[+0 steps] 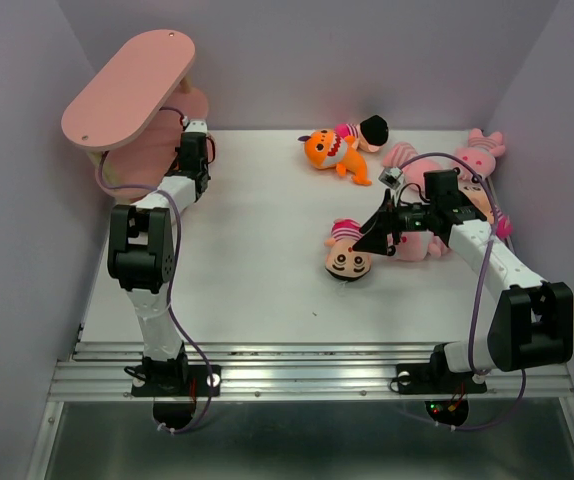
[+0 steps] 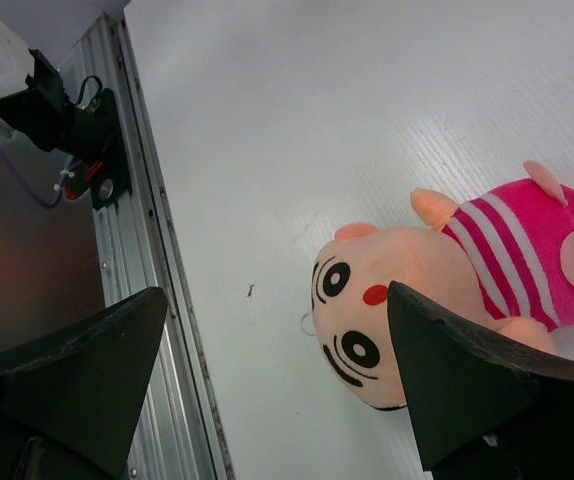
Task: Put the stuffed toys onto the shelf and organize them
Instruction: Place the stuffed toy onto shelf
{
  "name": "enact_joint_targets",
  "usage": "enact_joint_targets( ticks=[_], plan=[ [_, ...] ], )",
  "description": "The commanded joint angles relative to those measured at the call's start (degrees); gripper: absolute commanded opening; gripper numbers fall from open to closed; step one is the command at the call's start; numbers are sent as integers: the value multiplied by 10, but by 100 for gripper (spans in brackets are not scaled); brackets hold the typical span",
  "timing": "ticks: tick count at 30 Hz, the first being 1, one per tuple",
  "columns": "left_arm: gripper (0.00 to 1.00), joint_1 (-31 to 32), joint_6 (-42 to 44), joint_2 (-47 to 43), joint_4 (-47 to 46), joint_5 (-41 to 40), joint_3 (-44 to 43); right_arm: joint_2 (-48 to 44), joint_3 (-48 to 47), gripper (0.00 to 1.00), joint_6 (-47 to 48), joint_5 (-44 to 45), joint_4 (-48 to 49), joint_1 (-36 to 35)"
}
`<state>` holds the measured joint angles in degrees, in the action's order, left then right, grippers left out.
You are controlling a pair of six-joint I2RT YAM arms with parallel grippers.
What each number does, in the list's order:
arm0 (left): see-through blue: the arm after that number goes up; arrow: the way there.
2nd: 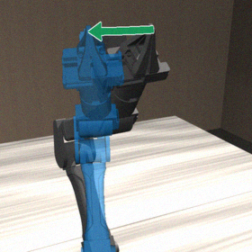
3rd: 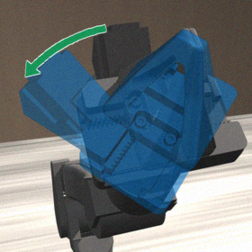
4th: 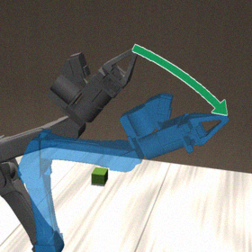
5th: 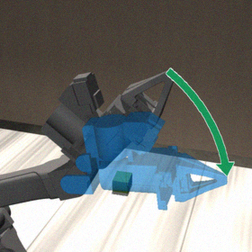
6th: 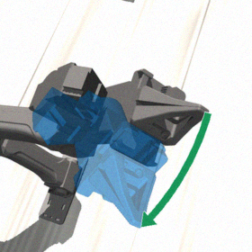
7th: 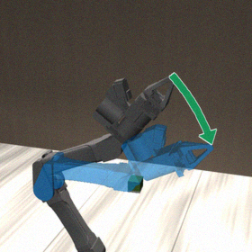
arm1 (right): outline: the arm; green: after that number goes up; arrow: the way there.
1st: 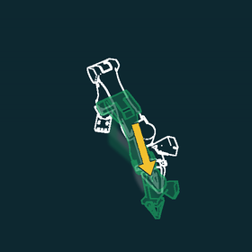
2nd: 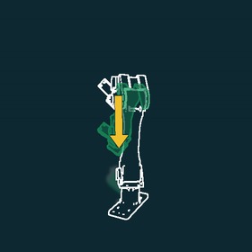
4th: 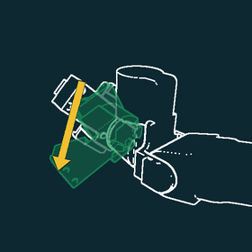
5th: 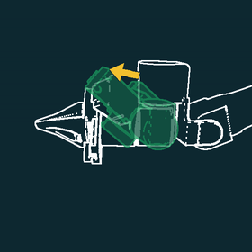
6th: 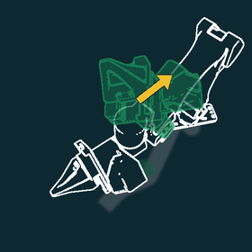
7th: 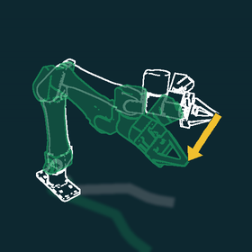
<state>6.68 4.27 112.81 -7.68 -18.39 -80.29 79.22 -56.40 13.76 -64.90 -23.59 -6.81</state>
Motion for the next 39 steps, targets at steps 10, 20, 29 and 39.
enact_joint_targets(
  ticks=[10, 20, 29, 39],
  plan=[
    [52, -9, -28, -25, -15, 3, 17, -5, -18, 96, 10, -9, 0, 3],
    [65, -4, -32, -65, -18, 39, 34, -6, -18, 96, 12, -10, -1, 3],
    [72, 55, -4, -116, -13, 73, 46, -5, -19, 96, 14, -15, -4, 3],
    [72, 110, -63, -88, 118, 33, -99, -5, -19, 96, 19, -20, -8, 3]
  ],
)
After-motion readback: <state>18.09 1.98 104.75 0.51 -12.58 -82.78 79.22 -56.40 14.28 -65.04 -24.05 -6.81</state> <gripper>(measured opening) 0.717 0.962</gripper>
